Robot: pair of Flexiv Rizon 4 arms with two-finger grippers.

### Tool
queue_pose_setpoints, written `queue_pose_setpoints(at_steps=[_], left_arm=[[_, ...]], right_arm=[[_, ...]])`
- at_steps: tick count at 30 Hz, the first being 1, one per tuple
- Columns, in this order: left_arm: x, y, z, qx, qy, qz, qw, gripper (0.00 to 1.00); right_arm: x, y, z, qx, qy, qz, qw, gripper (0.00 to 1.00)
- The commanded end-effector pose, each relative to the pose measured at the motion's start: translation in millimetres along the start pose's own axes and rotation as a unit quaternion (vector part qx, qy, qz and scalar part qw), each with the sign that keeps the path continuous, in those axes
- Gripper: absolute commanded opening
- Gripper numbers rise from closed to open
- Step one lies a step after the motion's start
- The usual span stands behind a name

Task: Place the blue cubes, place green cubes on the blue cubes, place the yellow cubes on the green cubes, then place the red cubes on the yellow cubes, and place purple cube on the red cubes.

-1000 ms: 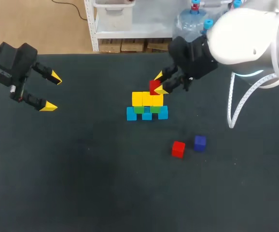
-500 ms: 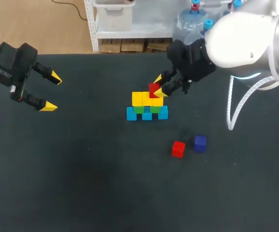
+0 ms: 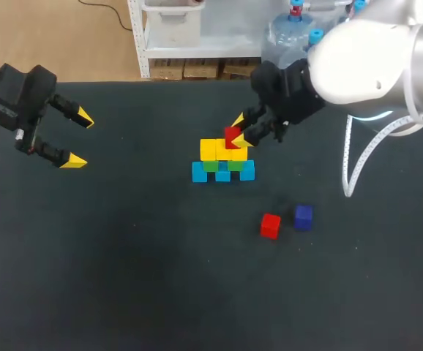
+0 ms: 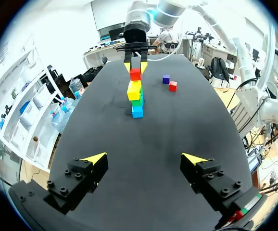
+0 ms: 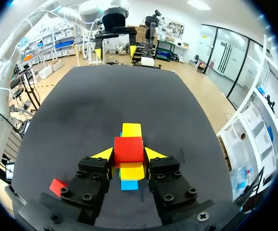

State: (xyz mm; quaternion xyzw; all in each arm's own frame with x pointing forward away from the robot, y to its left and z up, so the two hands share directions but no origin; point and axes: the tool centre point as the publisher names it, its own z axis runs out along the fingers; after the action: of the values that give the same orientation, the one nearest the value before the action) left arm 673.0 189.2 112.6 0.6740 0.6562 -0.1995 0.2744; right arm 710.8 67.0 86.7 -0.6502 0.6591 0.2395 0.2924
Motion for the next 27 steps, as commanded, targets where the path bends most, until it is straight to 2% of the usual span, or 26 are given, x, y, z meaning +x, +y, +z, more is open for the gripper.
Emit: queue_pose_setpoints(at_steps=[1, 24, 27], left_arm=[[1.2, -1.1, 0.0, -0.002, -0.002, 0.002, 1.0, 1.0], [1.2, -1.1, 0.0, -0.002, -0.002, 0.002, 1.0, 1.0], [1.2, -1.1, 0.0, -0.002, -0.002, 0.002, 1.0, 1.0]], right_arm=[[-0.7, -2.5, 1.9, -0.002, 0.001, 0.0, 1.0, 0.0], [1.4, -4.9, 3.6, -0.004, 0.003, 0.004, 1.0, 0.0], [1.6, -5.0, 3.7, -0.004, 0.003, 0.004, 1.0, 0.03]])
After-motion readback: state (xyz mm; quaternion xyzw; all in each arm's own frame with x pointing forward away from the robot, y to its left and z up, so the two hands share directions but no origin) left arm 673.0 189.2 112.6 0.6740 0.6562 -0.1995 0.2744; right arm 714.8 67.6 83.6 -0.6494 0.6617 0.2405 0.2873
